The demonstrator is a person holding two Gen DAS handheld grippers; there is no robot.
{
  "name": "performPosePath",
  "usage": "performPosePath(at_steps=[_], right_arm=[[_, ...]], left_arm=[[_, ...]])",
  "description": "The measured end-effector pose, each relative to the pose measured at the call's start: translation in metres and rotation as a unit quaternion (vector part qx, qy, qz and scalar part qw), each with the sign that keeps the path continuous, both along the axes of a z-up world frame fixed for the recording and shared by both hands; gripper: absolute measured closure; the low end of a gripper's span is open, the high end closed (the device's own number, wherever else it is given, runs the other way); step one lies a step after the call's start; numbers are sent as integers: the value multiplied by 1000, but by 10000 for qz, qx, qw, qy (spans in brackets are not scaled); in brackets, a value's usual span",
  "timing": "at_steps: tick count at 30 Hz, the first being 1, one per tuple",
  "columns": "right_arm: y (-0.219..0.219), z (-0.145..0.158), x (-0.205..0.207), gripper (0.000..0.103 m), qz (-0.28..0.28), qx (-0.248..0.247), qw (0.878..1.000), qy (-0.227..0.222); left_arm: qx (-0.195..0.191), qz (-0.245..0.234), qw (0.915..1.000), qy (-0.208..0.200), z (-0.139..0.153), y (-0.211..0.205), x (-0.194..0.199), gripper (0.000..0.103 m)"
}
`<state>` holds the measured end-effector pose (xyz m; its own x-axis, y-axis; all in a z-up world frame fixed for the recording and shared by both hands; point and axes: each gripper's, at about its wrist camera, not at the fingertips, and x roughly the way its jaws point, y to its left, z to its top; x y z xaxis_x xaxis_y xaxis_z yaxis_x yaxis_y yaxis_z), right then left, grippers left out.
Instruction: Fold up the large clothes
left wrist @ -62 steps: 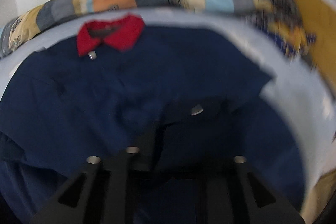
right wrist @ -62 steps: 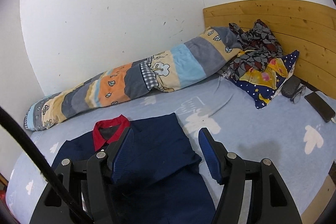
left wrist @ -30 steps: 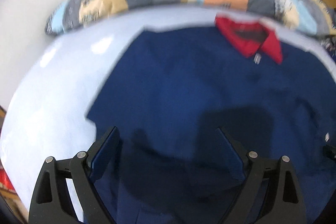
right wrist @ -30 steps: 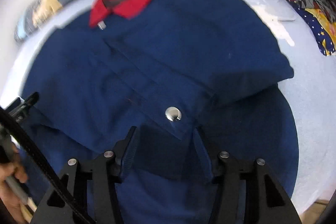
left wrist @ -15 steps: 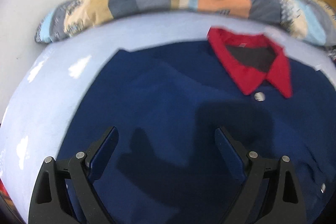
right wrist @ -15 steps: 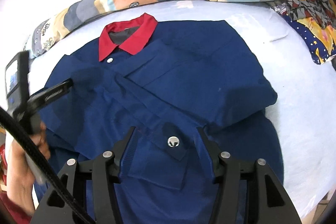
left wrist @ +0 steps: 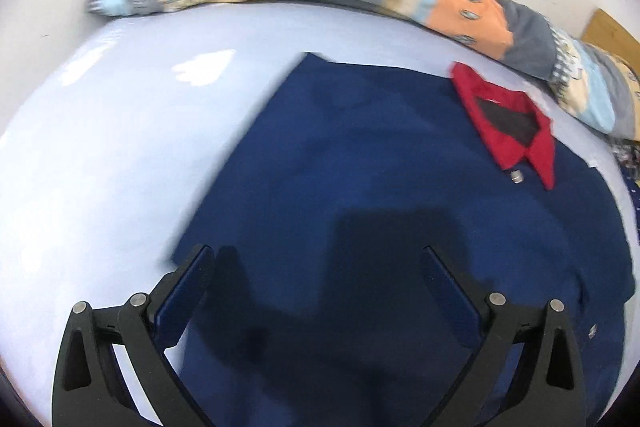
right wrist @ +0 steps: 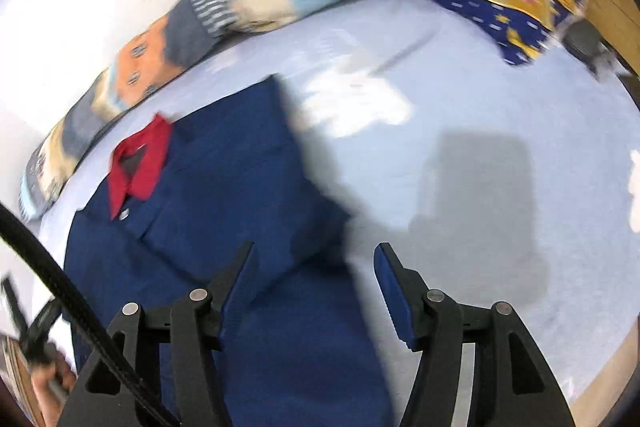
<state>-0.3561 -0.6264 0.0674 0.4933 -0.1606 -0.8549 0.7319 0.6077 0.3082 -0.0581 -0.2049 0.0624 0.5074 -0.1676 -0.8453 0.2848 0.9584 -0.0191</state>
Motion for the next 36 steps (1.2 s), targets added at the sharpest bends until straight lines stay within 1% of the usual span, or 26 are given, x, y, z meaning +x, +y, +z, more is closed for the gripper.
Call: performPosePath(at_steps=[2,3,4,5,6,7,8,9,10,12,13,16,17,19,21,22,23,25,27,29,31,34,36], right_arm=[[-9,-13,-7,37,0,89,9998,190],[-12,-19,-7,37,56,161,9994,303],[-13,-32,-6,37,240,385,9979,463],[-14,-43,-5,37,369,640,9957,555],[-15,-52,-7,37,402,860,9937,595],[-17,-57,-9,37,402,1000,9924,591],[-19,-52,-13,37,364,1032,9928,496],[-20,-47,-17,37,323,1031,9932,426],[-21,-39,-22,36,285,1018,9940,276],[-21,-23,-30,35,289,965,9949,-47],[-23,-15,-35,35,289,918,9950,-253],[-29,-7,-39,29,294,920,9935,-600],[-32,-8,-37,28,344,980,9922,-695],[-39,-13,-29,28,514,1061,9903,-741],[-44,-18,-20,28,600,1086,9898,-699],[-48,-21,-12,28,714,1220,9871,-754],[-49,-26,-10,28,795,1273,9856,-780],[-53,-30,9,28,1067,1266,9826,-840],[-56,-38,29,28,1310,1251,9805,-766],[-65,-48,50,28,1464,1211,9794,-678],[-75,-55,67,28,1584,1268,9767,-706],[-94,-62,95,28,1777,1502,9687,-865],[-104,-65,112,24,1875,1648,9635,-964]], left_arm=[[201,-10,9996,187,-10,15,-5,1],[379,14,9990,240,-17,20,-8,1],[740,30,9965,376,-31,25,-12,1],[843,-34,9952,497,-37,29,-12,1],[799,-103,9952,557,-40,33,-15,1],[757,-119,9956,536,-36,39,-19,1],[792,-117,9955,502,-29,43,-23,1],[859,-102,9954,399,-21,47,-27,1],[894,-119,9958,171,-7,53,-34,1],[736,-184,9971,-74,9,67,-43,1],[512,-200,9985,-84,15,77,-47,1],[-64,-94,9999,127,20,102,-40,1],[-138,-41,9997,181,21,106,-38,1],[-322,58,9990,312,21,116,-26,1],[-654,-18,9968,456,25,115,-8,1],[-784,-52,9955,527,19,109,-8,1],[-903,-58,9940,610,18,108,0,1],[-1125,-87,9907,762,11,100,20,1],[-1168,-101,9894,862,2,93,38,1],[-1266,-211,9869,977,-6,83,61,7],[-1243,-322,9859,1069,-14,73,86,18],[-1384,-503,9798,1354,-28,57,119,20],[-1503,-607,9771,1380,-29,46,135,20]])
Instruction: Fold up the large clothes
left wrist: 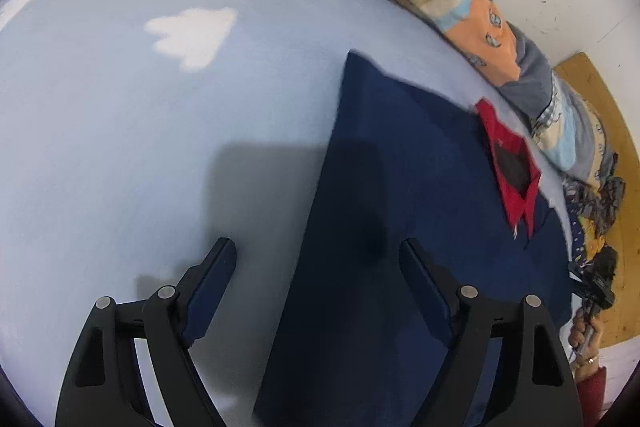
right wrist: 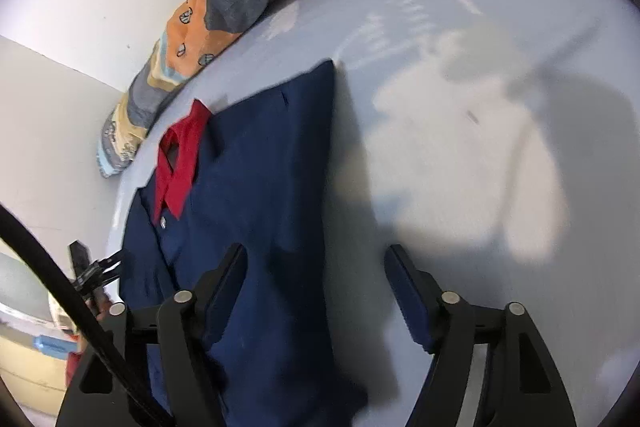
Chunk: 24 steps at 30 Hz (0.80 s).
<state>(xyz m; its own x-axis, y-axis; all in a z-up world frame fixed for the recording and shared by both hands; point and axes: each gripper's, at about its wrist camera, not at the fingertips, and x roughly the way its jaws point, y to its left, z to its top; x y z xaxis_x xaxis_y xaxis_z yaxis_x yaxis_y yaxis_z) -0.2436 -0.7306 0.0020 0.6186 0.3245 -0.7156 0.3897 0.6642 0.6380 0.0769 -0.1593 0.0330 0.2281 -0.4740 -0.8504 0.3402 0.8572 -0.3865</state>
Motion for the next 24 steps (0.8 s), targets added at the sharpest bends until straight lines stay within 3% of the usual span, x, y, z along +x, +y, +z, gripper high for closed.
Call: performPosePath(at_steps=[4,5,6,7,8,9,10,12,16,18,22,24], right_arm=[[-9,-5,40,16,179,317,9992,-183],[-6,-4,53,18,305,264,9990,-199],[-1,-3,62,34,422,106,9989,-166],[9,-3,75,50,579,-192,9981,9],[15,-5,82,74,716,-357,9967,162],[24,-4,88,80,886,-616,9938,273],[32,-1,91,83,1002,-908,9902,355],[42,12,94,89,1062,-1314,9850,362],[67,44,90,92,1162,-2350,9649,185],[83,61,91,93,1219,-3018,9455,131],[98,89,95,96,1125,-3874,9150,11],[100,104,96,97,991,-4156,9041,-46]], left_arm=[[-326,-230,9988,286,-8,-39,33,17],[-241,-225,9990,302,-10,-47,37,15],[-121,-223,9993,261,-11,-56,40,15],[95,-232,9996,87,-10,-69,40,22],[240,-269,9993,-5,-8,-77,38,35],[353,-280,9990,-46,-7,-81,36,73],[426,-292,9987,-54,-7,-86,33,86],[483,-307,9981,-210,-2,-89,27,94],[580,-374,9942,-820,24,-98,9,95],[606,-389,9917,-1068,37,-101,3,96],[783,-441,9843,-1520,63,-106,-9,96],[696,-399,9837,-1611,77,-104,-9,96]])
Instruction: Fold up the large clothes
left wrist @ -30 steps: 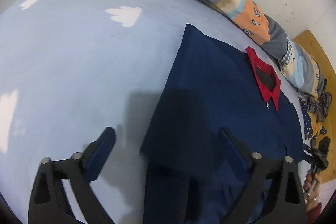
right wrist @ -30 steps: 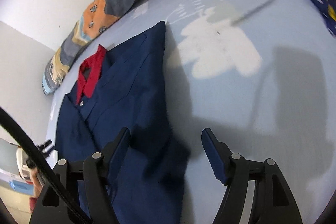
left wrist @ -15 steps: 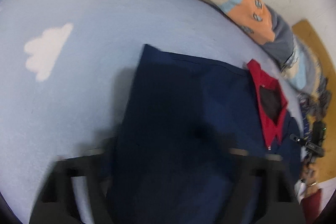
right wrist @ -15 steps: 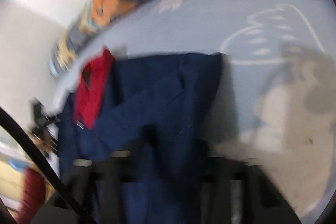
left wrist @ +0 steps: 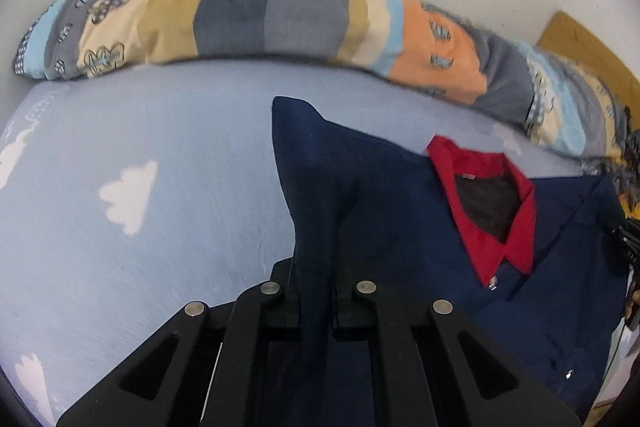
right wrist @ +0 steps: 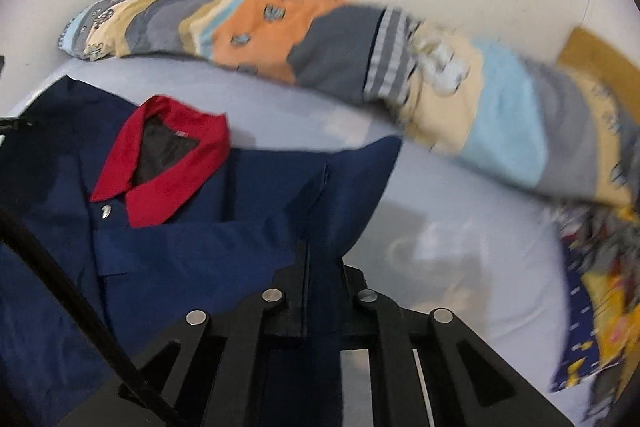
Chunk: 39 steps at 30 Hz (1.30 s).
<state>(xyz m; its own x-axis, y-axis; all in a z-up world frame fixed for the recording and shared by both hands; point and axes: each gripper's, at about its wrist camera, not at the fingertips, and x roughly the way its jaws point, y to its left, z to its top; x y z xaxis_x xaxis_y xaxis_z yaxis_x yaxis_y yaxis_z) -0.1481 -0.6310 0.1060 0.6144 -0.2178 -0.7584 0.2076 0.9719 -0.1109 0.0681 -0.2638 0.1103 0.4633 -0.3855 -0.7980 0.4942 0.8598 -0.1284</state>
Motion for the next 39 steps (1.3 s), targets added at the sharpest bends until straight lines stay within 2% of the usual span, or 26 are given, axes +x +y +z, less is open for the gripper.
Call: performPosePath(at_steps=[4,6,7,9,11,12,14,15,16,17,18,19,20,22,25,27,30,32,33,35,37,38,39], right_arm=[[-2,21,2,98,-134,-538,9983,-166],[-11,33,9,99,-215,-461,9983,-286],[-16,41,11,99,-322,-558,9970,-438],[-24,46,21,100,-370,-421,9973,-470],[-34,41,34,100,-439,-326,9976,-420],[-41,33,40,100,-451,-161,9983,-339],[-53,4,54,99,-578,64,9983,-37],[-57,-12,60,89,-734,102,9971,168],[-64,-27,64,81,-911,157,9951,356],[-72,-47,67,57,-1087,310,9912,683],[-77,-56,65,54,-1156,388,9892,808],[-81,-58,58,53,-1283,304,9882,784],[-84,-54,51,51,-1399,195,9873,732],[-84,-34,33,50,-1428,15,9888,442],[-63,6,6,42,-1141,-276,9931,-78],[-43,25,-9,38,-653,106,9969,-424],[-13,27,-20,38,-173,756,9959,-455],[7,14,-21,38,121,1057,9939,-281],[17,6,-21,38,226,1091,9937,-152],[44,-19,-19,38,495,975,9937,261],[53,-49,-18,39,479,847,9917,842],[53,-71,-17,39,347,620,9900,1217],[49,-76,-18,39,301,687,9900,1195]], left_arm=[[-35,-20,9998,-175,23,-6,6,95],[-162,38,9996,-241,36,-7,13,95],[-190,98,9990,-386,45,-7,16,96],[-185,237,9978,-589,54,-7,25,99],[-256,338,9986,-318,49,-5,44,99],[-147,307,9994,-78,38,-7,54,99],[431,297,9984,207,0,-13,68,97],[868,361,9945,467,-27,-14,74,89],[1052,445,9915,615,-43,-12,76,84],[1215,483,9888,715,-60,-9,75,78],[1264,426,9890,644,-69,-6,71,67],[1315,444,9891,491,-69,-1,66,51],[1337,482,9892,353,-66,4,62,44],[1058,469,9932,143,-47,20,53,40],[789,482,9956,-164,-14,44,42,35],[639,559,9959,-326,5,56,33,31],[207,436,9985,-248,17,61,14,31],[243,179,9992,-253,11,51,-5,31],[407,43,9987,-288,2,44,-14,31],[937,24,9952,-269,-27,32,-21,31],[1424,195,9896,7,-68,34,-16,27],[1329,231,9908,91,-79,39,-16,27],[1149,336,9928,63,-76,45,-17,26]])
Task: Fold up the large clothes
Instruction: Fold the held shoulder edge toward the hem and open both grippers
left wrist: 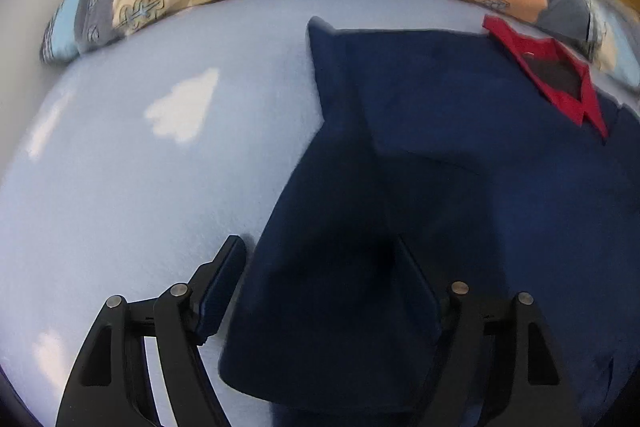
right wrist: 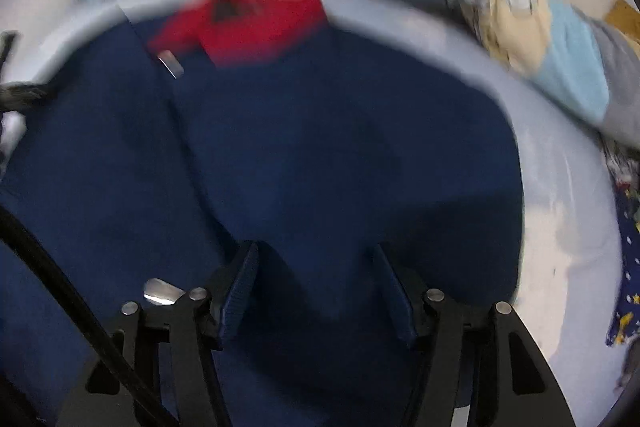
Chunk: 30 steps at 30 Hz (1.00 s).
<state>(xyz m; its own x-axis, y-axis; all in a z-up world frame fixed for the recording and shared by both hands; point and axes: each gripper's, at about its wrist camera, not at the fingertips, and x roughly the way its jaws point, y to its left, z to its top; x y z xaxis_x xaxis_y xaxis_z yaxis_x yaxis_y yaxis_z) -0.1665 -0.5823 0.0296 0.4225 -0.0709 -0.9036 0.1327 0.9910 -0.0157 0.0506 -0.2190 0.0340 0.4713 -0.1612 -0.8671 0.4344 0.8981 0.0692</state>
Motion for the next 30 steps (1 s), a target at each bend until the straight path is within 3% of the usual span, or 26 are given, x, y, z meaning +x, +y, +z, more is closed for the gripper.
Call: performPosePath(at_steps=[2,4,8,10,12,13,15,17,20,22,23,25,26,28,30], right_arm=[[-8,7,-6,41,-330,28,9994,41],[-2,28,-14,42,-377,-34,9991,-207],[44,61,-29,42,278,47,9965,-785],[63,57,-27,42,535,157,9957,-734],[80,37,-21,42,646,112,9969,-433],[85,22,-15,42,643,98,9977,-166],[85,7,-12,35,457,166,9988,-71],[85,15,-16,35,281,189,9994,84],[93,44,-44,34,298,354,9987,-208],[103,49,-65,28,189,379,9990,-174],[106,44,-71,23,137,429,9990,-82],[113,16,-82,22,76,631,9969,461],[120,11,-93,22,70,437,9977,505],[129,25,-113,22,135,367,9979,519],[131,54,-138,22,145,525,9984,147]], left_arm=[[-37,139,9999,-5,12,3,-5,27],[-257,62,9990,-365,37,6,-20,27],[-571,-267,9956,-689,71,-3,-48,23],[-575,-546,9955,-511,64,-16,-57,22],[-285,-627,9972,-287,39,-29,-59,22],[-82,-616,9981,9,18,-34,-56,22],[47,-506,9987,-46,2,-34,-62,21],[122,-456,9989,-44,10,-36,-74,22],[-297,-636,9975,-100,41,-29,-103,22],[-404,-621,9971,-179,55,-21,-124,19],[-377,-576,9976,-22,53,-20,-132,16],[2,-481,9974,530,32,-18,-145,16],[158,-391,9973,602,26,-14,-152,16],[54,-273,9976,637,30,4,-170,16],[-232,-225,9982,500,50,29,-189,16]])
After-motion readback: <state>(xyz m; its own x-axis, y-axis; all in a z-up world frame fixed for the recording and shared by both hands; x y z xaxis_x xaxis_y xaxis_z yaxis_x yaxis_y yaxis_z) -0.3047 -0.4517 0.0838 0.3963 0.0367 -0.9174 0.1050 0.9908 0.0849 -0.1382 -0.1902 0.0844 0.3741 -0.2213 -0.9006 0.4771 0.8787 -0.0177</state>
